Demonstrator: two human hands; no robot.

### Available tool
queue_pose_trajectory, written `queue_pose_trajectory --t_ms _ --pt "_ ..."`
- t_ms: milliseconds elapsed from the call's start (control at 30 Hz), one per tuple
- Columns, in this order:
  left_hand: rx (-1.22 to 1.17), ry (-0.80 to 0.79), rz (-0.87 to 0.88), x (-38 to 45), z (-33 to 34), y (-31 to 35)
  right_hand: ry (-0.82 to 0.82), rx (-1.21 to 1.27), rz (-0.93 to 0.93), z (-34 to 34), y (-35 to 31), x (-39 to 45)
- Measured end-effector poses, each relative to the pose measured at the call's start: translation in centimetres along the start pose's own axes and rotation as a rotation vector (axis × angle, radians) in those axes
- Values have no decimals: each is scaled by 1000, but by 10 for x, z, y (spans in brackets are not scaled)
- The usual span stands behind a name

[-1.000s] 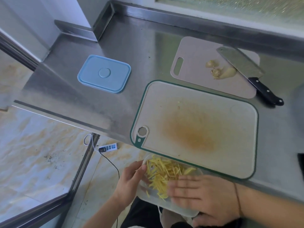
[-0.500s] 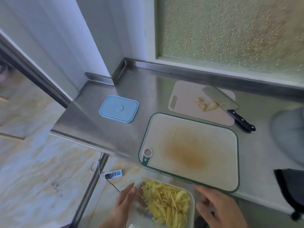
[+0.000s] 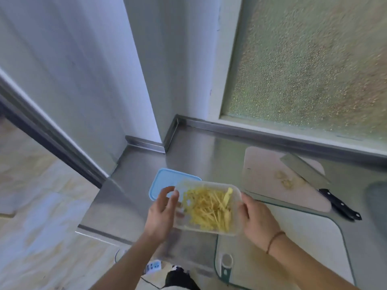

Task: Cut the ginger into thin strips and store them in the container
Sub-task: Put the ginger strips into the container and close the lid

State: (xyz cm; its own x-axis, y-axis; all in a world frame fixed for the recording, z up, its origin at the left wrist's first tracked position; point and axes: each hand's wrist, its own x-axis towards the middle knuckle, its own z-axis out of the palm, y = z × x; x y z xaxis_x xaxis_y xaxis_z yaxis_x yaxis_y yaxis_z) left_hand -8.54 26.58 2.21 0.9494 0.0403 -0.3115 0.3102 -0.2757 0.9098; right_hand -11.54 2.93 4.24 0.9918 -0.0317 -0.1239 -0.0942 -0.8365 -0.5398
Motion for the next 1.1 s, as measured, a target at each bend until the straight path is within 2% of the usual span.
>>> queue_pose_trajectory --t_ms 67,167,267,367,433,500,567,667,800,933,1000,1100 --pt "61 -10 34 31 -17 1 65 -28 35 10 -18 33" --pt "-16 27 38 71 -34 7 121 -73 2 17 -33 64" --pt "42 -38 21 106 -35 11 174 -103 100 19 -47 90" --pt "-23 24 -130 131 -34 9 100 -138 50 27 -70 108" --pt "69 30 -80 138 -34 11 96 -104 103 27 -67 119" --pt "222 -20 -13 141 -31 14 148 -76 234 24 -57 130" --pt "223 -18 -17 151 -29 16 121 -114 223 27 -56 135" --pt "196 -11 -31 166 -35 19 69 -28 166 29 -61 141" --pt "285 -143 41 174 -26 39 133 -15 255 24 -43 173" --pt "461 -211 -33 202 -22 38 95 56 286 39 -28 203" --pt "559 -240 -4 206 -24 39 63 129 313 46 -21 212" --pt "529 -198 33 201 -35 29 87 248 398 51 -19 209"
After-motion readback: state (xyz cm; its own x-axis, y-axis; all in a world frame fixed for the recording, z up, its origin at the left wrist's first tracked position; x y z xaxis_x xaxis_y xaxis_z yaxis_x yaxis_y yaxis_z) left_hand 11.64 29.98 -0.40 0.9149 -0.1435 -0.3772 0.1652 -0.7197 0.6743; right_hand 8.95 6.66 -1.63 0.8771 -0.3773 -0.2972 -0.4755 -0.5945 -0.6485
